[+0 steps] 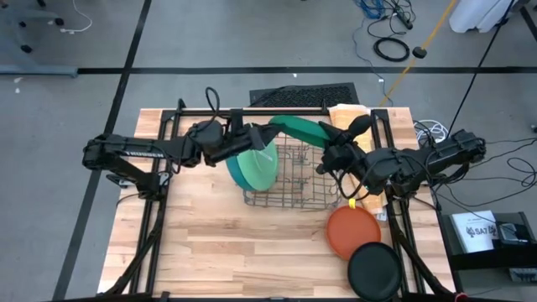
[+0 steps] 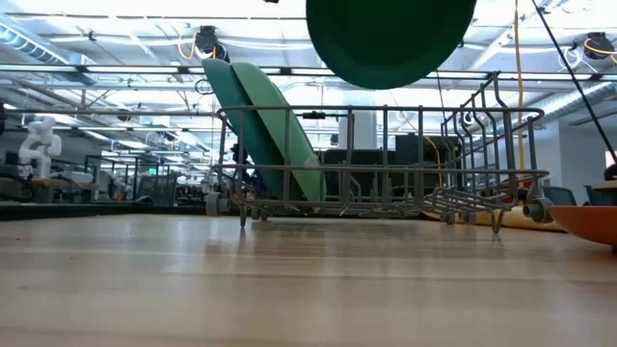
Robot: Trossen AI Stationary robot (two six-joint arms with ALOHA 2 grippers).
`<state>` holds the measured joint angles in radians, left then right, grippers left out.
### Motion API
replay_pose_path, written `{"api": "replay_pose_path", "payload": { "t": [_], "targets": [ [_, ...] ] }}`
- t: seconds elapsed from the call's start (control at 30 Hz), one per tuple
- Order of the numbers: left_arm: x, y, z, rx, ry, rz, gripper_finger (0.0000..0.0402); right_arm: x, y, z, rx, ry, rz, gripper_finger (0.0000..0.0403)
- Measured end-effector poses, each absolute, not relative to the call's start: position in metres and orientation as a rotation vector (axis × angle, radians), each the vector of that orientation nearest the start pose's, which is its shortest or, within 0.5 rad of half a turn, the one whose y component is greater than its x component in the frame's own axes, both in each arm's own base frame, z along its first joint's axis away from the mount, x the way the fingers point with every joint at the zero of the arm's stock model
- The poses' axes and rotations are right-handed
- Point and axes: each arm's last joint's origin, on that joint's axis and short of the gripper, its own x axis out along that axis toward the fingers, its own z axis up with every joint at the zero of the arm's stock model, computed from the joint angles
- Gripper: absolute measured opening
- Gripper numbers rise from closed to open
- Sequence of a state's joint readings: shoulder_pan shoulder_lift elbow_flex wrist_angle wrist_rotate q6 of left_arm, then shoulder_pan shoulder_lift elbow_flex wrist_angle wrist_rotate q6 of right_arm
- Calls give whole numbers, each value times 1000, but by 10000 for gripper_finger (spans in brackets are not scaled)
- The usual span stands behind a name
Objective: Sort dishes
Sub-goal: Put the dark green plate in the dishwasher rack
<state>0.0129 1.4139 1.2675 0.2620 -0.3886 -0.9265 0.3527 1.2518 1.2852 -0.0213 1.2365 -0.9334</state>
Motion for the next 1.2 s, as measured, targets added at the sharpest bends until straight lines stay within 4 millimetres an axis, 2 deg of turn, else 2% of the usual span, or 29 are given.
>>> {"api": "replay_pose_path", "payload": {
  "t": [0.33, 0.6, 0.9, 1.03, 1.2],
  "targets": [
    [327, 25, 393, -963, -333, 416, 253, 269, 76, 409, -1025, 497, -783, 6],
    [336, 27, 390, -973, -393, 418, 253, 289, 84, 399, -1130, 559, -812, 10],
    [336, 28, 393, -958, -448, 429, 252, 298, 88, 393, -1133, 545, -802, 12],
    [335, 27, 395, -920, -457, 436, 223, 300, 89, 393, -1100, 523, -814, 12],
    [334, 25, 399, -910, -487, 422, 140, 301, 88, 393, -1093, 514, -815, 13]
  ]
}}
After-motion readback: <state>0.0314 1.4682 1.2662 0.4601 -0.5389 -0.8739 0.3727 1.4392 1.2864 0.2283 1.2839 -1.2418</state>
